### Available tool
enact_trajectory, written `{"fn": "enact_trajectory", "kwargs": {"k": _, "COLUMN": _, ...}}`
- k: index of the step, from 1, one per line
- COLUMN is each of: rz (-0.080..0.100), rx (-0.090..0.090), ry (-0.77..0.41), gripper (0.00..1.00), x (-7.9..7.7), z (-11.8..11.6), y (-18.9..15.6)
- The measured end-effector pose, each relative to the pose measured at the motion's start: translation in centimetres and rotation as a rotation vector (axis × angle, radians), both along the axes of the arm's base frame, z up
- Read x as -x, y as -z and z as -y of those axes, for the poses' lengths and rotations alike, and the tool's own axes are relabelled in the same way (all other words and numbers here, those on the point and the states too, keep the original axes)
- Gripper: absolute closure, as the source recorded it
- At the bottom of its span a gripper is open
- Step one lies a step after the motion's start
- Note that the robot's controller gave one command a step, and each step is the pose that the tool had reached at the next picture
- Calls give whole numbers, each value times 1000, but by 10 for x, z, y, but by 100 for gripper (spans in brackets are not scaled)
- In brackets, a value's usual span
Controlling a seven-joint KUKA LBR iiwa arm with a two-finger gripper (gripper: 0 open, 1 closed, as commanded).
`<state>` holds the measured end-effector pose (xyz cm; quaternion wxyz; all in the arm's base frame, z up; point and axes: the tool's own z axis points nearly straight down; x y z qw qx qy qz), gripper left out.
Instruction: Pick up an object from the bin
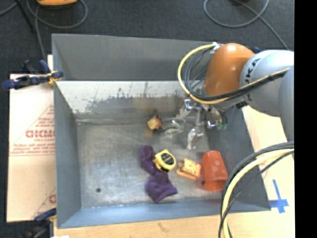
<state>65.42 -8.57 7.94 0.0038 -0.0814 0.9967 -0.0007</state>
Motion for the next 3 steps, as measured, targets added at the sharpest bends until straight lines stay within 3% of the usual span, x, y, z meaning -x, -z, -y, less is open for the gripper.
{"fn": "enact_trajectory", "kwargs": {"k": 1, "rz": 0, "rx": 2, "ry": -21, "gripper": 100, "x": 1, "z": -1, "y": -27}}
{"fn": "enact_trajectory", "kwargs": {"k": 3, "rz": 1, "rx": 2, "ry": -25, "gripper": 100, "x": 1, "z": -1, "y": -27}}
